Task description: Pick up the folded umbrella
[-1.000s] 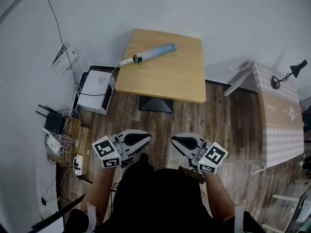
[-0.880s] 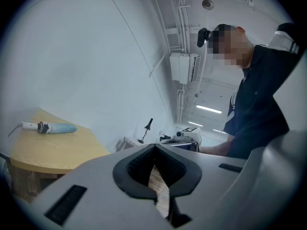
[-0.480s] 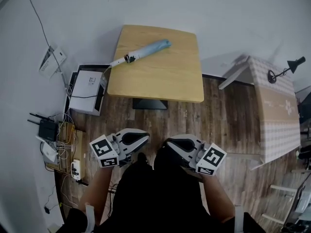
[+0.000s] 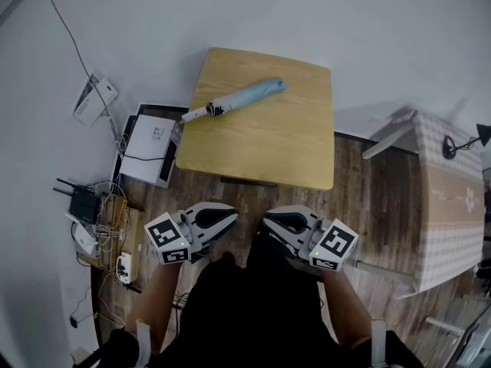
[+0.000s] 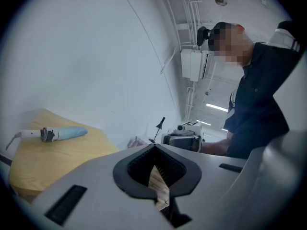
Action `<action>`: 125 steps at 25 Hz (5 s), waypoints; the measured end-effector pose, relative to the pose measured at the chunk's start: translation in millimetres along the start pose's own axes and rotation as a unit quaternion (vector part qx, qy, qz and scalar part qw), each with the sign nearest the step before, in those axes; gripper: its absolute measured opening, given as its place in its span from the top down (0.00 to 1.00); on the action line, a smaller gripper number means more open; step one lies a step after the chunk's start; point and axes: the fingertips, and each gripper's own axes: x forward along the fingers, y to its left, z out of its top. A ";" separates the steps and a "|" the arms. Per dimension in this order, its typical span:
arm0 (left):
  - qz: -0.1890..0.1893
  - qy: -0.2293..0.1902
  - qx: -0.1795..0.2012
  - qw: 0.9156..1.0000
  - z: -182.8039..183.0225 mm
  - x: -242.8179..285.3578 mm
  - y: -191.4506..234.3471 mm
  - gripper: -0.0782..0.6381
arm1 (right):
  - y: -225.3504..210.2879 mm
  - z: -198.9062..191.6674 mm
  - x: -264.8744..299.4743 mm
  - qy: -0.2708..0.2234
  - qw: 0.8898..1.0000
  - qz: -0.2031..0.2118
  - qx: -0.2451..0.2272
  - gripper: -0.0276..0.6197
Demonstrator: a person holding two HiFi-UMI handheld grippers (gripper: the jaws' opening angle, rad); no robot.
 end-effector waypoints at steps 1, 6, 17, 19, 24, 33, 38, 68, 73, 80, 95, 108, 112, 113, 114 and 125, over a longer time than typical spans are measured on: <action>0.009 0.001 0.001 1.000 3.8 5.5 7.3 0.87 | -10.6 5.7 -0.1 -0.003 1.000 0.004 -0.002 0.93; 0.038 0.001 0.002 0.999 24.1 29.4 34.1 0.87 | -58.4 27.8 -4.7 -0.016 1.000 0.019 -0.005 0.93; 0.114 -0.005 0.004 0.993 60.2 76.6 85.8 0.87 | -140.2 45.9 -16.9 -0.026 0.998 0.064 0.009 0.93; 0.124 -0.005 0.001 0.992 62.7 86.0 93.2 0.87 | -151.0 50.6 -17.5 -0.029 0.997 0.078 0.007 0.93; 0.142 0.009 -0.001 0.990 64.6 116.5 112.7 0.87 | -190.0 53.1 -30.1 -0.029 0.996 0.081 0.002 0.93; 0.163 0.028 0.021 0.986 67.4 119.5 138.1 0.87 | -210.7 41.7 -24.3 -0.034 0.996 0.077 0.027 0.93; 0.154 0.025 0.017 0.988 69.7 116.6 155.2 0.87 | -221.3 40.4 -15.7 -0.027 0.997 0.061 0.031 0.93; 0.084 0.064 0.003 0.994 107.4 87.9 308.8 0.87 | -306.5 93.1 108.7 0.020 0.999 -0.009 0.037 0.93; 0.119 0.106 0.020 0.987 103.7 99.2 321.8 0.87 | -320.1 93.6 101.8 0.009 0.999 -0.002 0.045 0.93; 0.168 0.168 0.040 0.971 87.0 112.0 339.5 0.75 | -337.7 86.8 91.6 0.006 0.998 0.017 0.053 0.93; 0.222 0.347 0.047 0.910 14.8 125.2 385.2 0.46 | -360.6 59.9 66.6 -0.003 0.998 0.003 0.069 0.93; 0.190 0.419 0.061 0.886 -33.9 146.5 406.0 0.42 | -378.0 51.3 57.9 0.000 0.996 -0.018 0.086 0.93; 0.203 0.421 0.068 0.881 -34.6 147.4 411.1 0.43 | -377.5 43.7 55.6 0.004 0.997 -0.015 0.081 0.93; 0.206 0.420 0.069 0.881 -34.1 147.3 411.9 0.43 | -377.7 41.1 54.7 0.009 0.997 -0.015 0.081 0.93; 0.208 0.419 0.070 0.881 -33.6 147.2 412.5 0.43 | -378.0 38.0 53.9 0.017 0.997 -0.017 0.080 0.93; 0.228 0.408 0.070 0.881 -28.6 149.8 412.1 0.40 | -381.3 37.2 54.5 0.015 0.996 -0.018 0.083 0.93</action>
